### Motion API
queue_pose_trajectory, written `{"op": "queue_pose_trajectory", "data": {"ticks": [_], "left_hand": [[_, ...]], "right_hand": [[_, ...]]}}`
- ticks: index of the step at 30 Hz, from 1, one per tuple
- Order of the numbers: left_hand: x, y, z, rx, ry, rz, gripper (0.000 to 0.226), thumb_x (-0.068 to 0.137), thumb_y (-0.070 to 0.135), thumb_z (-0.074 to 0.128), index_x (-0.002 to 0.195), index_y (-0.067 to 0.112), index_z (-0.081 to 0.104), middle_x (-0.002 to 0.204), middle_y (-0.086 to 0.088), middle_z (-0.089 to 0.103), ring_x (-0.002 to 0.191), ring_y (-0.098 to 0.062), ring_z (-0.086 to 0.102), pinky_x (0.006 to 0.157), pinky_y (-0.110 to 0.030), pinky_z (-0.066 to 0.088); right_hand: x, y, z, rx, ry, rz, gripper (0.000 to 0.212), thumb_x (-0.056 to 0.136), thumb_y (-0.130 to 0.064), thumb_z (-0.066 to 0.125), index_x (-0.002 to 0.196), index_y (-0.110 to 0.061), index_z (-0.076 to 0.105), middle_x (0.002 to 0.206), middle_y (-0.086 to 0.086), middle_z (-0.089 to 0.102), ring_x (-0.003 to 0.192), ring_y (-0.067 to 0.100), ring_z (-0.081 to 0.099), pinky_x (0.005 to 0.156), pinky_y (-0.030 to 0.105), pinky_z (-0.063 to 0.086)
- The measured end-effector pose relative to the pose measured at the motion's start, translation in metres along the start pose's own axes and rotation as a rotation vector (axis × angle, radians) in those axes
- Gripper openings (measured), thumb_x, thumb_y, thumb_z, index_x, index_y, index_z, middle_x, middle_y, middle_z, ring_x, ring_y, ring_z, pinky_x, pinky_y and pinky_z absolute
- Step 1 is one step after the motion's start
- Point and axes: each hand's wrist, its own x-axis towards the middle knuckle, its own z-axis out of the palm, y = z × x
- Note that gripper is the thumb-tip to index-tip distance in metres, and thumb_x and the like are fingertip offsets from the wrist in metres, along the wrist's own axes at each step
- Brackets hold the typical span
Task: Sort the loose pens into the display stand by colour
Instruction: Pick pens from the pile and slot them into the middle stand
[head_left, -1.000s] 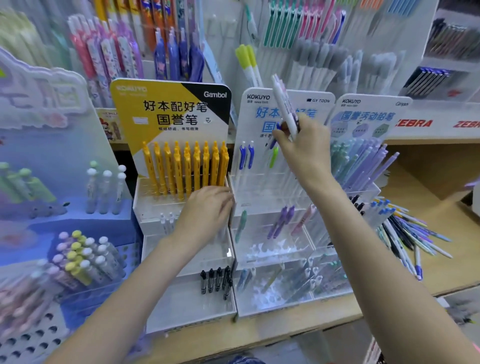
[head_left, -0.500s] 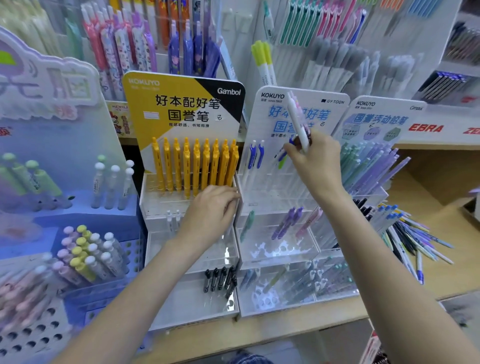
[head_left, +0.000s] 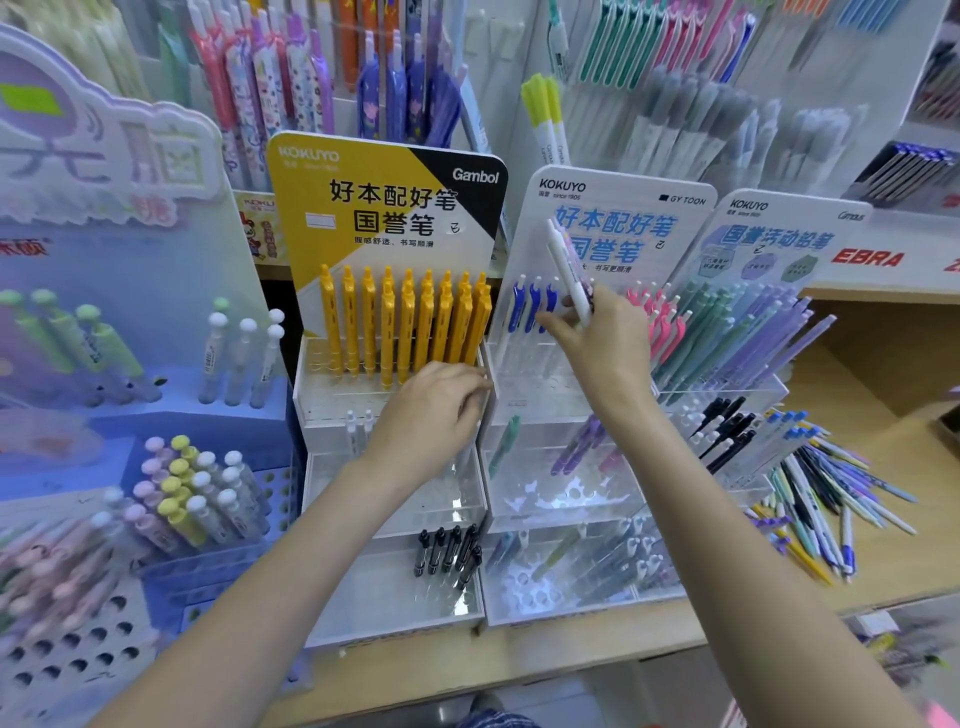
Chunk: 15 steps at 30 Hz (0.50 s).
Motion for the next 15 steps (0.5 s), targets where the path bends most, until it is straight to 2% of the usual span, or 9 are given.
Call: {"op": "queue_pose_trajectory", "data": {"ticks": [2,3,5,7,10,12,15], "left_hand": [[0.002,0.005,-0.008,-0.083,-0.005,-0.06,0.031,0.096,0.019,0.045,0.125,0.016,0.057,0.124,0.004,0.059,0.112,-0.007,0.049,0.091,-0.015,0.033],[0.002,0.01,-0.014,-0.206,0.023,-0.11,0.031,0.095,0.021,0.049,0.125,0.016,0.056,0.119,0.006,0.06,0.105,-0.004,0.052,0.087,-0.011,0.037],[0.005,0.023,-0.026,-0.596,0.087,-0.204,0.028,0.091,0.024,0.056,0.118,0.016,0.059,0.109,0.008,0.062,0.094,-0.001,0.059,0.079,-0.01,0.046],[0.009,0.036,-0.034,-0.903,0.089,-0.272,0.021,0.088,0.023,0.06,0.106,0.013,0.062,0.099,0.0,0.068,0.081,-0.005,0.066,0.072,-0.016,0.052],[0.011,0.041,-0.037,-1.006,0.112,-0.334,0.01,0.086,0.017,0.063,0.092,0.009,0.065,0.082,-0.004,0.07,0.07,-0.008,0.067,0.068,-0.02,0.055],[0.008,0.034,-0.038,-1.073,0.143,-0.379,0.008,0.086,0.016,0.063,0.088,0.01,0.066,0.075,0.001,0.07,0.068,-0.009,0.066,0.069,-0.022,0.055],[0.004,0.017,-0.051,-1.237,0.197,-0.438,0.009,0.087,0.012,0.057,0.089,0.008,0.065,0.073,0.003,0.07,0.067,-0.006,0.065,0.066,-0.016,0.052]], "right_hand": [[-0.015,0.002,-0.009,0.064,-0.031,-0.014,0.032,0.079,-0.033,0.072,0.088,-0.006,0.059,0.07,-0.001,0.06,0.061,0.016,0.058,0.06,0.031,0.051],[-0.023,0.002,-0.012,0.056,-0.067,-0.039,0.032,0.079,-0.035,0.072,0.085,-0.009,0.056,0.064,-0.007,0.054,0.056,0.013,0.053,0.056,0.028,0.047],[-0.038,0.002,-0.015,-0.066,-0.16,-0.117,0.035,0.08,-0.041,0.069,0.081,-0.013,0.048,0.06,-0.011,0.045,0.055,0.014,0.048,0.051,0.028,0.04],[-0.047,-0.001,-0.011,-0.252,-0.233,-0.182,0.039,0.083,-0.047,0.063,0.083,-0.015,0.04,0.064,-0.006,0.046,0.06,0.021,0.049,0.051,0.031,0.033],[-0.056,-0.004,-0.01,-0.308,-0.257,-0.261,0.044,0.083,-0.053,0.058,0.084,-0.016,0.034,0.061,-0.008,0.038,0.055,0.018,0.043,0.047,0.03,0.025],[-0.059,-0.003,-0.015,-0.133,-0.291,-0.241,0.042,0.083,-0.052,0.057,0.078,-0.014,0.04,0.057,-0.008,0.037,0.049,0.012,0.037,0.045,0.028,0.025],[-0.055,0.002,-0.028,0.421,-0.355,0.064,0.036,0.091,-0.041,0.049,0.066,-0.015,0.052,0.054,-0.002,0.043,0.043,0.01,0.036,0.042,0.022,0.029]]}}
